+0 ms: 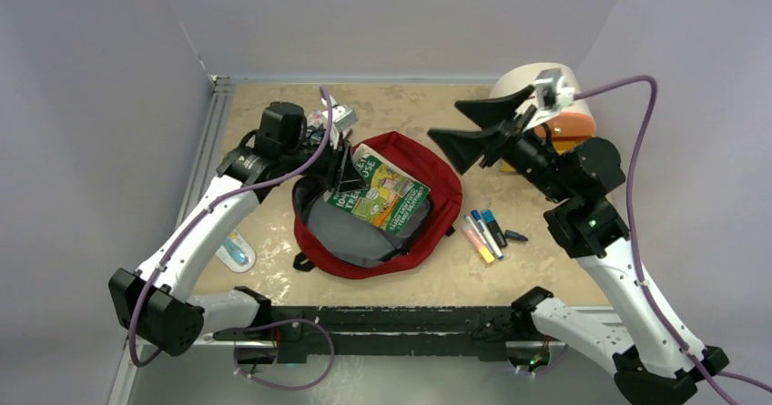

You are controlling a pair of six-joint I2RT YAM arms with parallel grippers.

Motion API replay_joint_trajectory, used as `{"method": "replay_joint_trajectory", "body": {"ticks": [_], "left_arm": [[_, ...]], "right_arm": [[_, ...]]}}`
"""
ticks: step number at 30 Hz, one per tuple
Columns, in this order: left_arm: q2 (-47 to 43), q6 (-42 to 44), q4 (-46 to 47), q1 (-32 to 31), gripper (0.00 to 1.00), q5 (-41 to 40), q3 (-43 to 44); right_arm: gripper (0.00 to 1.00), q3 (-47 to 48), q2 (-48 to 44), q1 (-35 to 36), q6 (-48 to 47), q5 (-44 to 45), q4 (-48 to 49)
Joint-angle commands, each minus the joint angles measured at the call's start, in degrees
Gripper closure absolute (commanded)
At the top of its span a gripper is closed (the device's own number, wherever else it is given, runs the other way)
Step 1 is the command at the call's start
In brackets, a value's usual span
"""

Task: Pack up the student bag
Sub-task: Pick up the book from the center of the board, then place the book in the student bag.

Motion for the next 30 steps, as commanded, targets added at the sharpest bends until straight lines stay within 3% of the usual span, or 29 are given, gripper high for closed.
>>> {"method": "replay_joint_trajectory", "body": {"ticks": [1,5,10,25,30], "left_arm": [[-4.2,-10.5,9.3,-0.3,1.00,-6.8,-2.5],[-8.3,-20.2,10.2,-0.3,1.00,-14.9,-5.8],[-13.5,-28.1,8.3,-0.3,1.00,-20.5,-9.7],[-13.0,-35.3,-6.4,-0.3,1.00,-32.9,-7.0],[-13.9,-37.3,-8.6,-0.4,1.00,-35.0,-6.9]], "right_arm": [[0.01,3.3,2.6,-0.1,18.8,14.0,12.7],[0.01,16.2,8.0,-0.1,25.8,27.8,7.7],[0.01,28.9,13.4,-0.1,32.2,32.6,-1.9],[0.01,27.2,10.9,-0.1,31.1,32.4,-3.0],[0.01,32.3,13.7,-0.1,30.2,33.8,-3.1]]}}
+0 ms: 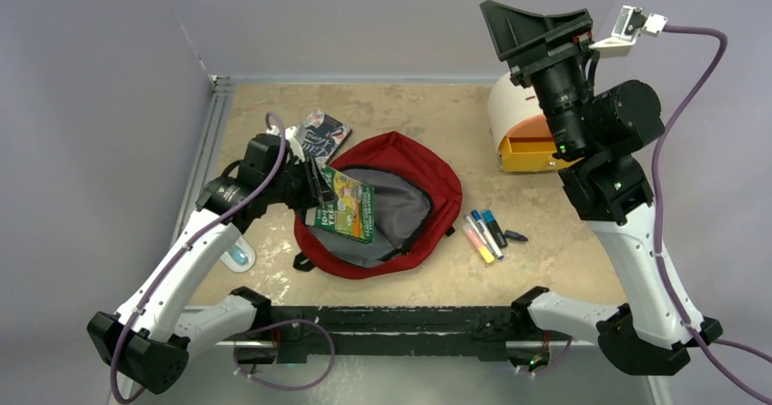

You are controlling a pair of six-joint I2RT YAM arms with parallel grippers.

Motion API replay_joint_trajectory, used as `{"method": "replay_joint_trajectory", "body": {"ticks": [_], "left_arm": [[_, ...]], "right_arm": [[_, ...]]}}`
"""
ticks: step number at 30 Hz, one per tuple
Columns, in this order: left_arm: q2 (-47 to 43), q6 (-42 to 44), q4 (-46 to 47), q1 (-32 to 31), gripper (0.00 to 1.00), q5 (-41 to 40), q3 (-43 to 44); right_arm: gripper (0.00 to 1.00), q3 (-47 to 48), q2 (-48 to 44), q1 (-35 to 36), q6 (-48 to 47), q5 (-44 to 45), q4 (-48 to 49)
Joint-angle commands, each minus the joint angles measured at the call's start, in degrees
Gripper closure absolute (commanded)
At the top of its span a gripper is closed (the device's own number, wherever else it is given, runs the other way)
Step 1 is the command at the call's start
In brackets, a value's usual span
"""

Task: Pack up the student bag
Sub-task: Place the book in the student bag.

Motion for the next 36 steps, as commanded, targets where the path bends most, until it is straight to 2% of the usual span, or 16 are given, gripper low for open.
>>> {"method": "replay_joint_trajectory", "body": {"ticks": [1,7,14,19,24,27,31,36], "left_arm": [[-2.1,-3.9,1.2,-0.3,1.00,-2.0,3.0],[-2.4,-4.5,1.2,-0.3,1.00,-1.9,2.3],[-3.1,-4.3,1.2,-0.3,1.00,-2.4,1.7],[-2.9,-4.3,1.9,-0.3,1.00,-2.2,1.5],[-2.5,-4.3,2.1,-0.3,1.00,-2.1,1.8],[-2.9,-4.9,1.7,-0.3,1.00,-2.7,1.7],[-4.1,-6.6,0.3,-0.3,1.00,-6.0,2.3],[-4.4,-9.3,-2.9,-0.3,1.00,-11.9,5.1]], "right_arm": [[0.01,4.3,1.2,0.0,-1.0,1.2,1.4],[0.01,-1.8,-1.6,0.0,-0.9,0.1,5.4],[0.01,0.1,0.4,0.0,0.2,-1.0,3.9],[0.01,-2.0,-0.6,0.0,0.6,-1.7,5.9],[0.01,1.5,0.9,0.0,-0.5,0.2,4.5],[0.01,0.4,0.6,0.0,-2.1,-1.3,4.3],[0.01,-7.6,-2.0,0.0,-4.7,-4.3,2.9],[0.01,-22.4,-6.2,0.0,-11.9,0.3,3.7]]}}
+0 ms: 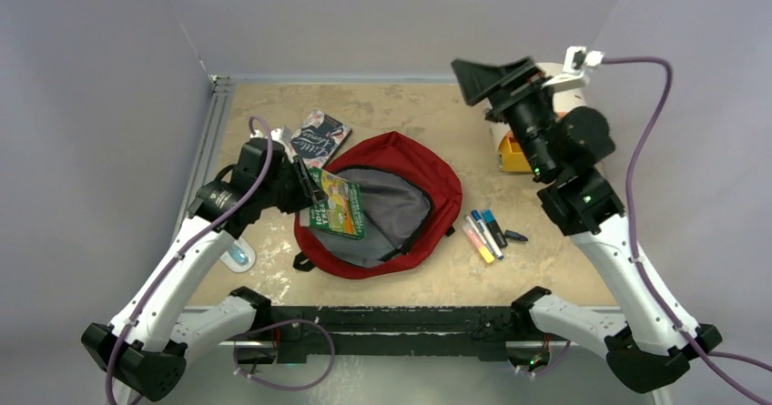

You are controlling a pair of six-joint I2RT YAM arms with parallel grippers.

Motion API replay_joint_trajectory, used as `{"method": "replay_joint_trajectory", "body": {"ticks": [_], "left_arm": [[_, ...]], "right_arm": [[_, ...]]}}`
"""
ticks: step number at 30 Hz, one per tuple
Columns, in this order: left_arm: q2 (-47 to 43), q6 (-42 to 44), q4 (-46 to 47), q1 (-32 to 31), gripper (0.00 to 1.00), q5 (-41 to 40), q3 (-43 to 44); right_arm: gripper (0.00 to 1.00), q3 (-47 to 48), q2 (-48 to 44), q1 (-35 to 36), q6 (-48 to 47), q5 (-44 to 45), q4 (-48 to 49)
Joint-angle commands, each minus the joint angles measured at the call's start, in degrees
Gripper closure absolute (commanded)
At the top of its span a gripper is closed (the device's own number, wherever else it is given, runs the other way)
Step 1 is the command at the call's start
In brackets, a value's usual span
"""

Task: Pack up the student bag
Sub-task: Place the book in the student bag.

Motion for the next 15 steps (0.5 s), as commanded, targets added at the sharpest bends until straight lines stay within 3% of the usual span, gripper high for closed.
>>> {"method": "replay_joint_trajectory", "body": {"ticks": [1,7,11,15], "left_arm": [[-2.2,-3.9,0.3,-0.3,1.00,-5.8,5.3],[-3.4,-4.1,-1.3,-0.3,1.00,-10.7,7.3],[-3.5,-4.6,-3.3,-0.3,1.00,-14.6,9.1],[-3.6,-5.7,-6.0,-0.3,1.00,-19.9,12.4]], "right_arm": [[0.01,-9.7,-1.7,0.0,-7.1,2.9,0.2],[0.01,-11.7,2.6,0.0,-16.3,-0.4,-10.4],[0.01,-17.7,3.0,0.0,-20.8,-7.0,-5.7],[0.07,-18.2,6.6,0.0,-25.9,-15.6,-3.3]]}}
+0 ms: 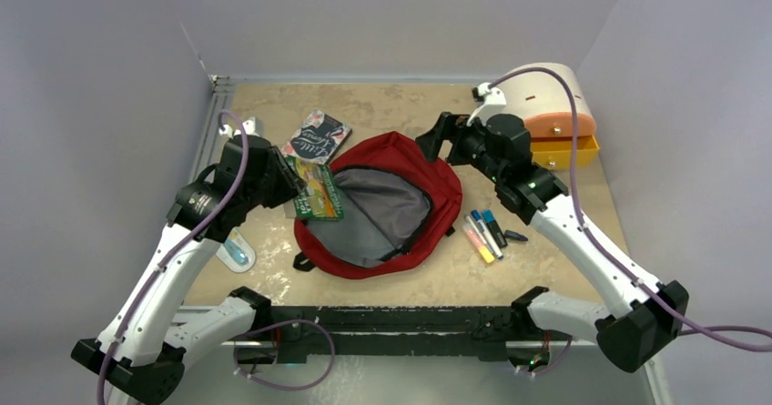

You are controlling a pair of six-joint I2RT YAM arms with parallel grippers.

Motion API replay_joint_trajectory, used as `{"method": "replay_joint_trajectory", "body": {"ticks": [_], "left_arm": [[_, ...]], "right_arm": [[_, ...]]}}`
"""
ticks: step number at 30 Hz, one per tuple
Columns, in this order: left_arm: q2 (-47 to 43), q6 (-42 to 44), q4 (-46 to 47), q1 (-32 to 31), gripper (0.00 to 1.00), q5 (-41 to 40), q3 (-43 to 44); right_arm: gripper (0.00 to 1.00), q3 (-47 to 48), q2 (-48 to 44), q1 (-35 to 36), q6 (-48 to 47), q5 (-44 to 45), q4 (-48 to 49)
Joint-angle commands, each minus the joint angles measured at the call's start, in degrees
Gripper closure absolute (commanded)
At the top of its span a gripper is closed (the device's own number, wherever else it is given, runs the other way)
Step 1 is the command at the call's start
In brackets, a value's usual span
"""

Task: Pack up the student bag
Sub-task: Place the book in the student bag.

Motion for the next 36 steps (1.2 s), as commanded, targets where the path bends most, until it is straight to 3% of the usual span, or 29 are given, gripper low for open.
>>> {"method": "replay_joint_trajectory", "body": {"ticks": [1,4,9,18,36], "left_arm": [[-1.7,-2.4,0.4,-0.3,1.00,-7.8,6.7],[-2.5,-2.7,-0.2,-0.3,1.00,-10.6,8.4],[-4.2,-4.3,-1.2,-0.3,1.00,-13.4,9.0],[-7.8,-5.4,-3.1,-0.3,1.00,-16.9,8.8],[-9.7,-5.4,-3.1,-0.3,1.00,-16.7,7.9]], "right_arm": [[0.09,1.2,3.3,0.1,-8.6,-11.3,5.0],[0.10,3.2,7.0,3.3,-10.8,-12.2,3.3],[0.11,8.2,14.9,14.0,-15.0,-6.0,-1.5],[0.27,12.5,26.9,23.7,-21.3,-0.8,-7.3],[0.28,17.7,45.4,28.9,-24.4,20.0,-9.5]]}}
